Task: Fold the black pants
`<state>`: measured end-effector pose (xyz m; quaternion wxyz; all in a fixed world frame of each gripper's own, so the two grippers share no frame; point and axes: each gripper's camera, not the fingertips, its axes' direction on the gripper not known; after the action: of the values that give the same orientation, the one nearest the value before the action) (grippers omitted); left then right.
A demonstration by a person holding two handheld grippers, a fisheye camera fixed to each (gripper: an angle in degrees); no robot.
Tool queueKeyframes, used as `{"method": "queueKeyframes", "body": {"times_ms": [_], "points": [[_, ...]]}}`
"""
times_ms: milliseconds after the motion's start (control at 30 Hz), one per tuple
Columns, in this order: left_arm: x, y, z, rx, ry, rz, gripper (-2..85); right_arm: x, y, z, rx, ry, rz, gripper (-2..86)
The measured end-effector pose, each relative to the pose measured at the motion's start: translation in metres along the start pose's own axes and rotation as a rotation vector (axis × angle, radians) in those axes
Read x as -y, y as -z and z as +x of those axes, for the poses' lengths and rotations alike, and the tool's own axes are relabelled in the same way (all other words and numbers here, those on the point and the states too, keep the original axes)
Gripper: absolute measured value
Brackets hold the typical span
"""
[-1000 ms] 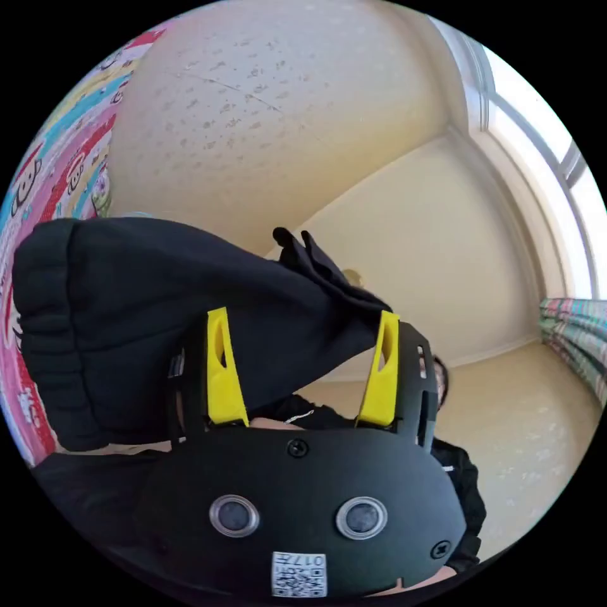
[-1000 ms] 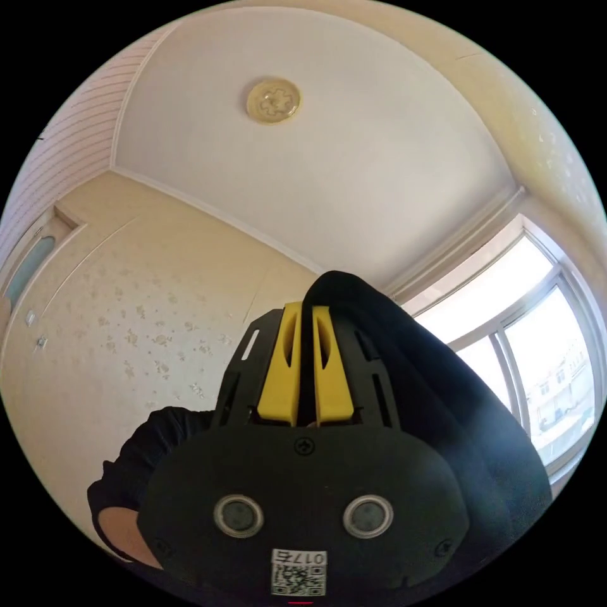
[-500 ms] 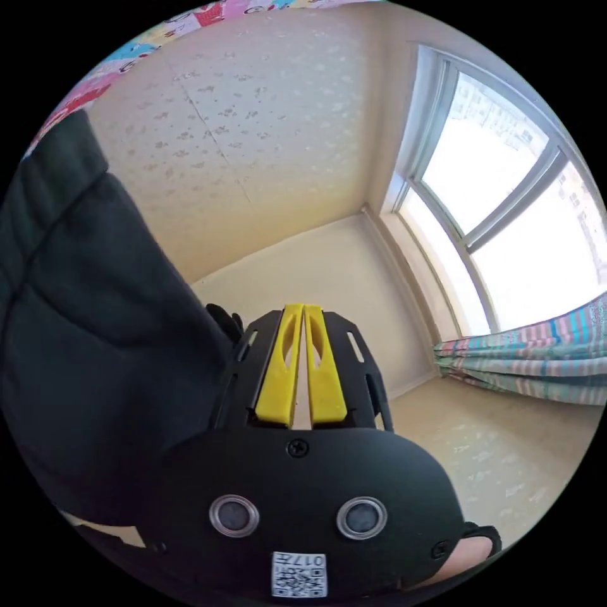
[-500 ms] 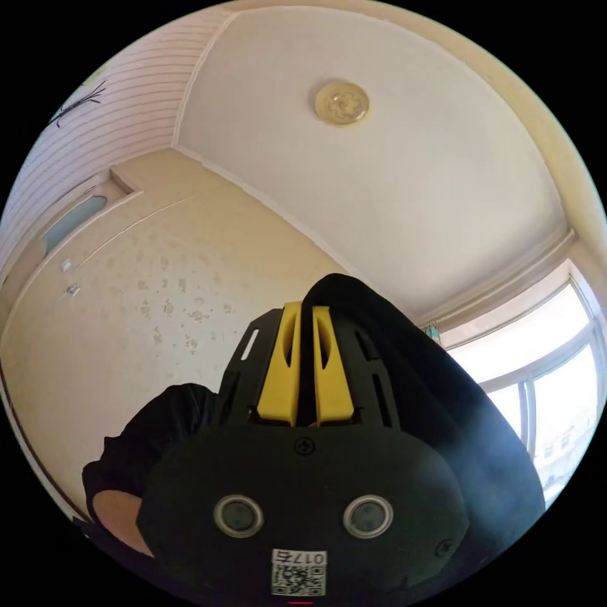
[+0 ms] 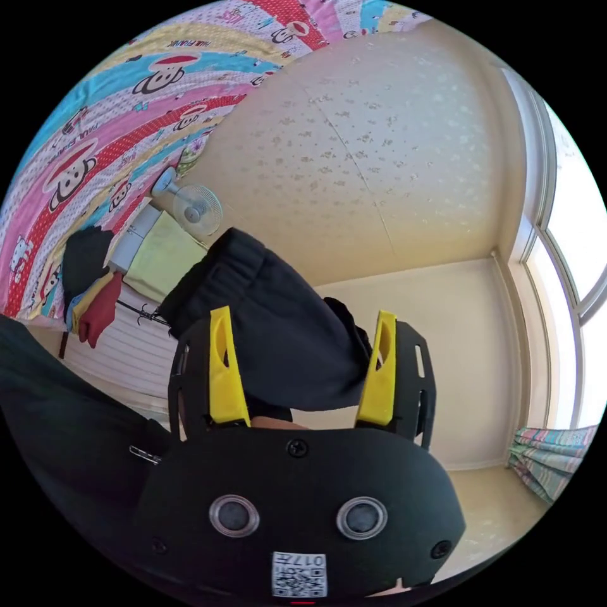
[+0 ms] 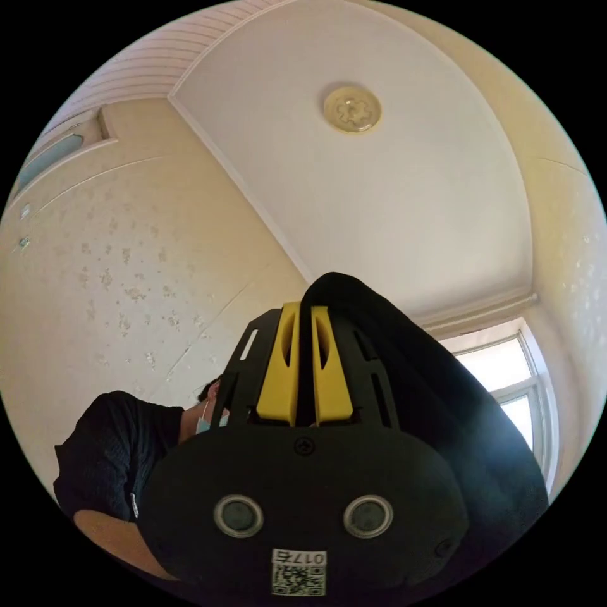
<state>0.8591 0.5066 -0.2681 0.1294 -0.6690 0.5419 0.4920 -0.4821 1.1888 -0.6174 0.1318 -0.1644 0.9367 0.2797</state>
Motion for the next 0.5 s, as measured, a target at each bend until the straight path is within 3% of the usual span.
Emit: {"method": "queueKeyframes", "body": {"times_ms": [167,300,367,467,500], "points": [[0.001,-0.033,0.001,-0.001,0.027,-0.034,30.1,0.022,-0.060,0.022,0.125,0.072,-0.026,2.4],[0.014,-0.093,0.012,-0.274,-0.016,-0.098,24.1,0.023,-0.071,0.005,0.127,0.157,-0.073,2.5],[0.014,-0.113,0.026,-0.303,-0.050,-0.112,20.4,0.019,-0.057,-0.015,0.022,0.227,-0.125,2.5],[0.001,-0.115,0.057,-0.178,-0.145,-0.061,7.6,0.016,-0.016,-0.043,-0.155,0.315,-0.219,2.5],[-0.006,-0.112,0.069,-0.248,-0.201,-0.027,6.5,0.015,-0.006,-0.049,-0.201,0.326,-0.242,2.6]]}}
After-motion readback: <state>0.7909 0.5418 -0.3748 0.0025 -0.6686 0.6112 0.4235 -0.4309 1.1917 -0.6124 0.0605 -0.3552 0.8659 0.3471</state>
